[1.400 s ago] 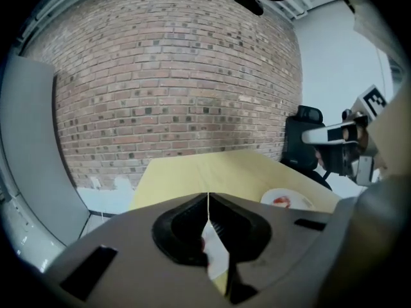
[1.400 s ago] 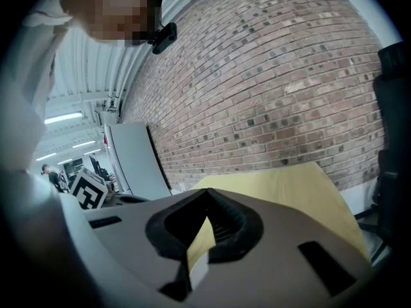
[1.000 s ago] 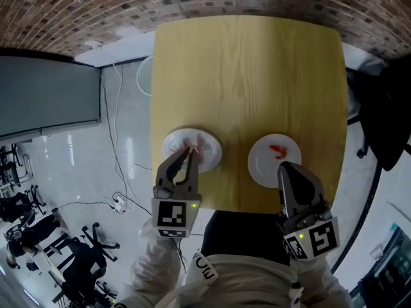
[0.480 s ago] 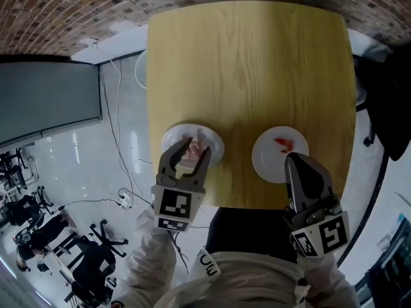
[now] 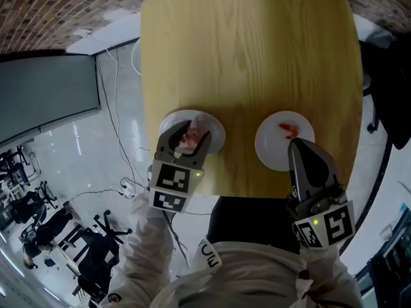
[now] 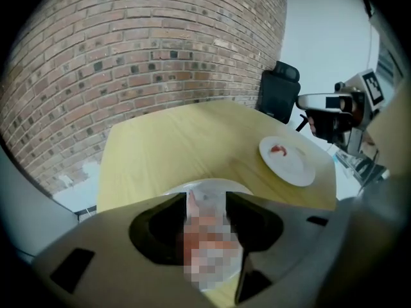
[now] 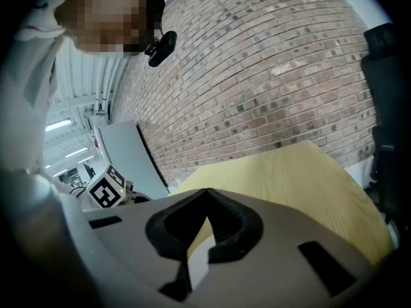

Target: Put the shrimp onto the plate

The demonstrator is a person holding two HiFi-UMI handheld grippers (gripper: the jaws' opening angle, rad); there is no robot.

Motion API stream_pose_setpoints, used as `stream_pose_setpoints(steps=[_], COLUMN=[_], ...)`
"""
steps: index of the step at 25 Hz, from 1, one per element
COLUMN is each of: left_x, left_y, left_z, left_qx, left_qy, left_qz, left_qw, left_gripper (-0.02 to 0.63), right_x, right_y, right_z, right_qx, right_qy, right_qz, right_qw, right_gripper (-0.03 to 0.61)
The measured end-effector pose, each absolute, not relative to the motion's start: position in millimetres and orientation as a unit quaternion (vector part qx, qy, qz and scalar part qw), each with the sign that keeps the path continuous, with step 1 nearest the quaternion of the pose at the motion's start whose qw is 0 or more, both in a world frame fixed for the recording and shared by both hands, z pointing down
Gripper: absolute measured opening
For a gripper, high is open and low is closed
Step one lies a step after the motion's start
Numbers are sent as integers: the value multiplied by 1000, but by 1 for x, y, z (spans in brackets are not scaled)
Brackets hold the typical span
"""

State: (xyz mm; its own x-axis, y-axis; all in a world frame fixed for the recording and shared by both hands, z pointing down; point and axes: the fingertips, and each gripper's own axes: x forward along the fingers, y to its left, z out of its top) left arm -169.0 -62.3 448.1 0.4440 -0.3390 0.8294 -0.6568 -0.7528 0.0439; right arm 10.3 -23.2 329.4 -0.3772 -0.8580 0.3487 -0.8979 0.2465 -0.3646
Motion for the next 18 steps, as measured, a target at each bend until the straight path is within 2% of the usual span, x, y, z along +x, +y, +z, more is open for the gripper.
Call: stream_pose_setpoints(steps=[18], left_x=[-172], left_y=[-65], left_z=[465], left_qx=[816], left_qy=[-299], left_qz=[455], left_qw=[191], left_gripper=[176], right_x=[10], right_y=[-20], right_z=[338], right_qx=[564], right_qy=[-780], right_qz=[269], right_qw=[36], right_gripper=[24])
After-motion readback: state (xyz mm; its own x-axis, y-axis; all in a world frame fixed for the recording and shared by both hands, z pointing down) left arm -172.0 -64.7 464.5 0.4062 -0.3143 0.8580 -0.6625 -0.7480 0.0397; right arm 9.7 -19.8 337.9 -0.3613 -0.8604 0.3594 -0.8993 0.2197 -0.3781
